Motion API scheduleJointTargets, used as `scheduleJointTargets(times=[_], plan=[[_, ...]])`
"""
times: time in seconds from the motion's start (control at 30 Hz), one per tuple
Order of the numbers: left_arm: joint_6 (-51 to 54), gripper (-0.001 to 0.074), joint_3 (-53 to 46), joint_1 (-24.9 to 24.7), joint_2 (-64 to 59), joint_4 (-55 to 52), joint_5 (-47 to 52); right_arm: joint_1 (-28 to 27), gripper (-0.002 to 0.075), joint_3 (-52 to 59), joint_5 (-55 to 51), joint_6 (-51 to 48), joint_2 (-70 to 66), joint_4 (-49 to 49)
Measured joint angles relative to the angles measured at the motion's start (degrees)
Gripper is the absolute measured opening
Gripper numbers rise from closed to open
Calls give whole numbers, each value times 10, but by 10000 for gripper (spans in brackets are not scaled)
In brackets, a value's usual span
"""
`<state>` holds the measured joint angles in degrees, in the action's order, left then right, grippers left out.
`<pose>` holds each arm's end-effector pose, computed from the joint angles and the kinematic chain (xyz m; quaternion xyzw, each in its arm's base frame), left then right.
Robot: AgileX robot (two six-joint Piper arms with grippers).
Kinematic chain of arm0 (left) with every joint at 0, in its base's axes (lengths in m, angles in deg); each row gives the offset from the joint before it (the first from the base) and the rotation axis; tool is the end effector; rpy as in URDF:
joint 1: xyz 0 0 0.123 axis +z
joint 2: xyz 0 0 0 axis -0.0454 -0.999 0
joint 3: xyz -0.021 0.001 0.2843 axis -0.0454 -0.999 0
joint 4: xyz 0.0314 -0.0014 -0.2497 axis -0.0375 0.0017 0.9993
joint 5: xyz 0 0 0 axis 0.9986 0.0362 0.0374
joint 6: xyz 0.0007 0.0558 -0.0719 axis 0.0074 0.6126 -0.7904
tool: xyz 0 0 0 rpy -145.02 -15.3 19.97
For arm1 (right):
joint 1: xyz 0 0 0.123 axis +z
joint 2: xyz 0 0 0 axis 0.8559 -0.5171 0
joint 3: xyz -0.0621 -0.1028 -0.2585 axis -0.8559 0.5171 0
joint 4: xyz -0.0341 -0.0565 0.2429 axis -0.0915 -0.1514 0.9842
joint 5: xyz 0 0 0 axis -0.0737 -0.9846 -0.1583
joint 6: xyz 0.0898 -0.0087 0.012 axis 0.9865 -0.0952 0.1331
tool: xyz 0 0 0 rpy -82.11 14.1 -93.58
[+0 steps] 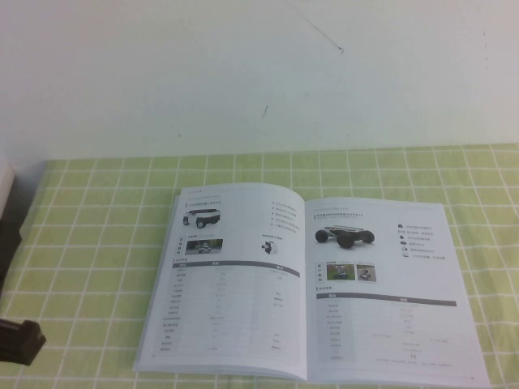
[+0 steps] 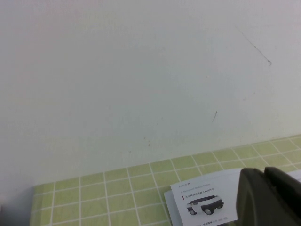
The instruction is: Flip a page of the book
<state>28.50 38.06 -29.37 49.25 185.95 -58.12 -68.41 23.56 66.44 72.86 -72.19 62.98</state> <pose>0.1073 -0.0305 0.3057 0.0559 0.7302 -0.0911 0.6748 0.0521 -0.0091 0.1745 -0.0203 0.7982 -0.1169 0.5907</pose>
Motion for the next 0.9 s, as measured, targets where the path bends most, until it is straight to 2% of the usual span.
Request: scheduleJointTargets(times=[0.2, 0.23, 0.3, 0.4, 0.47, 0.57, 0.77, 0.9], plan=[[-25, -4, -18, 0, 0, 0, 1, 0, -4, 0, 0, 0, 0, 0], [-67, -4, -28, 0, 0, -22, 3, 0, -3, 0, 0, 0, 0, 0], [-200, -4, -53, 1, 0, -135, 6, 0, -4, 0, 0, 0, 0, 0], [-481, -4, -106, 22, 0, -401, 14, 0, -4, 0, 0, 0, 0, 0], [-653, -4, -144, 56, 8, -538, 40, 0, -4, 0, 0, 0, 0, 0], [-799, -4, -187, 115, 52, -675, 113, 0, -3, 0, 0, 0, 0, 0], [-926, -4, -244, 249, 170, -838, 232, 0, -4, 0, 0, 0, 0, 0], [-965, -4, -245, 312, 250, -909, 298, 0, -3, 0, -1, 0, 0, -1]])
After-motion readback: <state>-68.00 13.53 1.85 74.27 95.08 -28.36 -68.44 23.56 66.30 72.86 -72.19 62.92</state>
